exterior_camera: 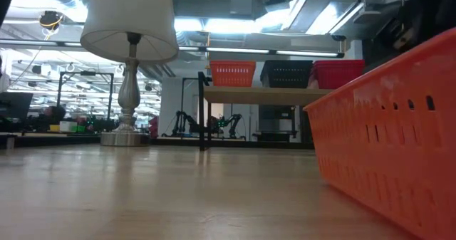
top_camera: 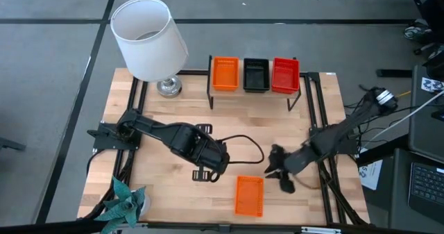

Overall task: Stack baskets on shelf by color
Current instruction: Stack the orange bin on the orange bin on the shelf

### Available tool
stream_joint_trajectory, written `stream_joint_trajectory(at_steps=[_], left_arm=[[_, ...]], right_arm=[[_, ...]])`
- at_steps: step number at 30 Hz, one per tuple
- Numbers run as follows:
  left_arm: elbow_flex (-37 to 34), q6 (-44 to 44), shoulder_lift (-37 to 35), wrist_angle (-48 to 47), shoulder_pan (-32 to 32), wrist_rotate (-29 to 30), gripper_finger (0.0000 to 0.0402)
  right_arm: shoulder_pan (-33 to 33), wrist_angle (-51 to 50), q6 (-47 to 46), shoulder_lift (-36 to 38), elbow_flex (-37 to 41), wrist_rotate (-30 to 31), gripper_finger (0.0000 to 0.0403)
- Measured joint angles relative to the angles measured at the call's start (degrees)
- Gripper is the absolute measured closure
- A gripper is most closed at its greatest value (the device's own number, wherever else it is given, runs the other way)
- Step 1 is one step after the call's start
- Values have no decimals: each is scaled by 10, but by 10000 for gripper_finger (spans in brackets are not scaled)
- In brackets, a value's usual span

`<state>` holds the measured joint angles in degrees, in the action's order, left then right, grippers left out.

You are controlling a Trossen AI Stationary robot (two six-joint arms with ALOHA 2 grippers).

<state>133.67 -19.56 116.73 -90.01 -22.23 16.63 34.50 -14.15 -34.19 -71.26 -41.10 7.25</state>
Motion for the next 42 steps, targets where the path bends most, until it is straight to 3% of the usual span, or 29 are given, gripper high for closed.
stream_joint_trajectory(at_steps=[5,9,14,21,32,37,42], left_arm=[[0,-21,0,0,-9,11,317],[0,-25,0,0,-13,11,317],[0,-23,0,0,-11,12,317],[0,-9,0,0,-11,25,317],[0,-9,0,0,-10,29,317],[0,-8,0,0,-10,39,317],[0,-9,0,0,-10,40,317]], right_arm=[[-1,8,47,-119,-69,-32,317],[2,7,119,-193,-135,-109,317],[-3,-4,131,-269,-180,-176,317],[-33,-79,124,-325,-202,-92,317],[-146,-83,264,-325,-208,50,317],[-218,-28,278,-325,-208,69,317],[-268,-1,225,-321,-211,71,317]])
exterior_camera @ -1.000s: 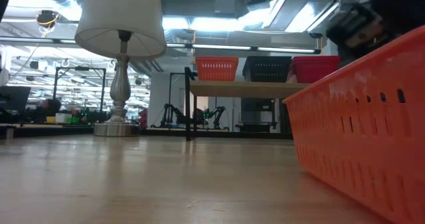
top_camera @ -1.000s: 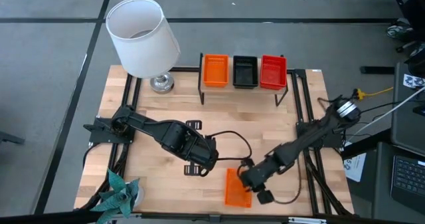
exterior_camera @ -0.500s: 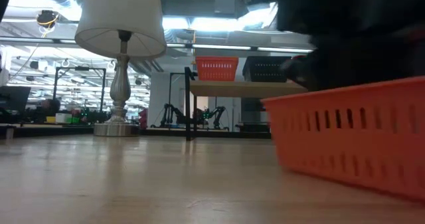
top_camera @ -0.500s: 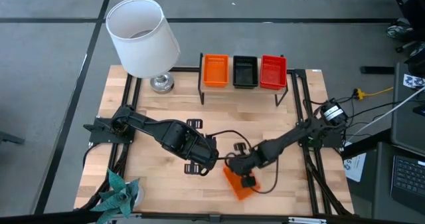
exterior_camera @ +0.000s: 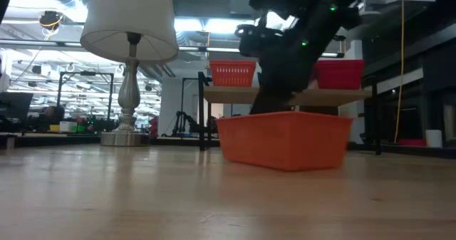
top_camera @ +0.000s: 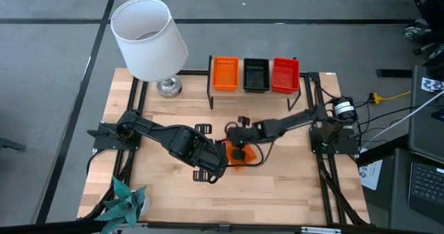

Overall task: Stack baskets on shelf by color
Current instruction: Stack the orange bin on the orange bin on the shelf

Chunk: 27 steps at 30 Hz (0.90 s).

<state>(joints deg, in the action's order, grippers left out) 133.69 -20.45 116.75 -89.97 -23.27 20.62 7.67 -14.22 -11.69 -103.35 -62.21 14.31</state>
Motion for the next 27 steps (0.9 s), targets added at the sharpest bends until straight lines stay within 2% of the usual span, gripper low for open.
stream_joint_trajectory(at_steps=[3,6,10,14,17,21,24,27], left_arm=[[0,-4,0,0,0,0,317],[0,-14,0,0,-2,6,317],[0,-24,0,10,-2,39,317],[-17,-47,4,88,2,83,317],[-47,-20,4,179,6,64,316],[-105,17,4,321,12,27,303],[-172,21,4,451,20,-2,287],[-240,14,4,553,28,-4,272]], right_arm=[[-10,-44,-1,22,-16,-4,317],[1,-119,-20,64,-41,-37,317],[49,-222,-64,143,-54,-74,317],[106,-368,-117,233,-54,-80,317],[148,-455,-193,300,-54,-46,317],[205,-534,-307,382,-53,34,317],[244,-576,-374,430,-53,100,317],[272,-598,-410,465,-53,143,317]])
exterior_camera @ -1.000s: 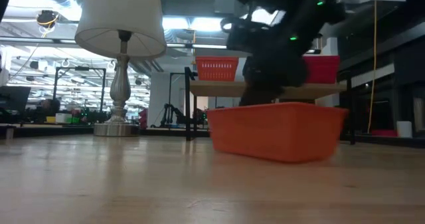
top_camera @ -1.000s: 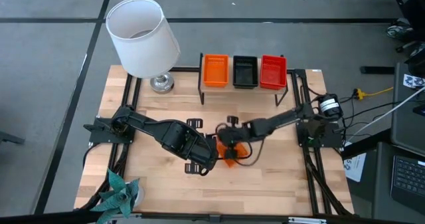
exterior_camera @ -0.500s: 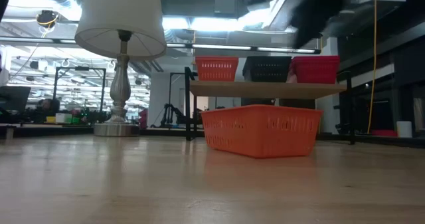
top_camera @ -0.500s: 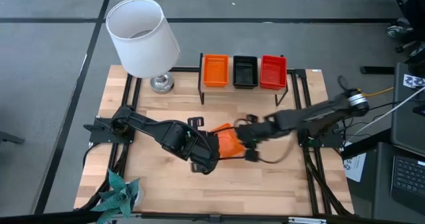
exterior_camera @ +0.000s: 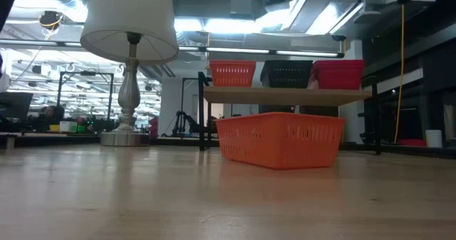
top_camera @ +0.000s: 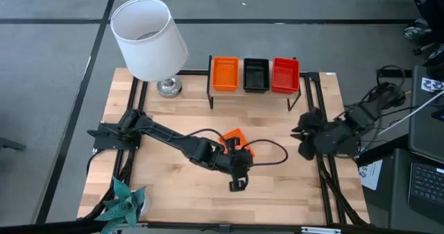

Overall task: Stack baskets on shelf by color
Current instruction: Stack the orange bin on the orange bin on the shelf

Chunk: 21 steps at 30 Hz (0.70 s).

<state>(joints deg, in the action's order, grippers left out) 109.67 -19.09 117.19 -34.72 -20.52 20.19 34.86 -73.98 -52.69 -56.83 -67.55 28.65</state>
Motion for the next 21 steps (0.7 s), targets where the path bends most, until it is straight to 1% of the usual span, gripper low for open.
stream_joint_trajectory(at_steps=[3,7,12,17,21], left_arm=[[-50,-39,0,66,5,6,262],[-112,-85,0,112,5,24,260],[-186,-135,0,159,5,58,261],[-243,-150,0,224,5,58,261],[-265,-139,0,228,4,67,262]], right_arm=[[13,-19,-10,23,0,13,317],[16,-52,-12,46,0,31,317],[16,-53,-10,63,0,57,317],[16,-53,-6,63,0,68,317],[16,-52,5,63,1,68,317]])
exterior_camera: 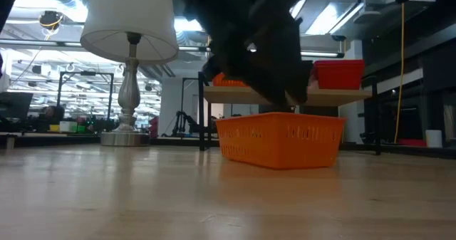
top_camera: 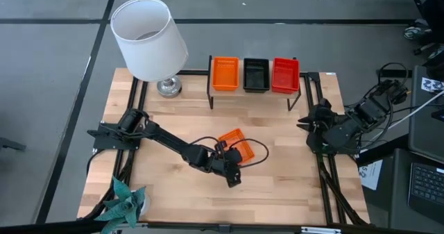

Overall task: Stack baskets on shelf by color
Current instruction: Stack the orange bin on the orange bin on the shelf

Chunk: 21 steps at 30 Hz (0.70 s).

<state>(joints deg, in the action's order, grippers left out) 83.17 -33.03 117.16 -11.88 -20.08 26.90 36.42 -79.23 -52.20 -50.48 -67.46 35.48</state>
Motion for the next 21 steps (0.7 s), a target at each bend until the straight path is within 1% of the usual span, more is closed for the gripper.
stream_joint_trajectory(at_steps=[8,12,14,16,18,21], left_arm=[[-14,1,0,27,-1,-1,262],[-14,1,1,23,-2,-6,262],[-12,1,12,34,-1,-12,262],[-15,1,20,23,-2,-17,262],[-12,-6,36,47,-3,-33,262],[-14,-12,52,51,-4,-40,262]], right_arm=[[0,0,2,0,8,0,317],[0,-1,2,0,25,0,317],[0,0,1,0,33,-1,317],[0,0,0,0,39,-5,317],[0,1,-1,0,43,-5,317],[0,1,-1,0,43,-6,317]])
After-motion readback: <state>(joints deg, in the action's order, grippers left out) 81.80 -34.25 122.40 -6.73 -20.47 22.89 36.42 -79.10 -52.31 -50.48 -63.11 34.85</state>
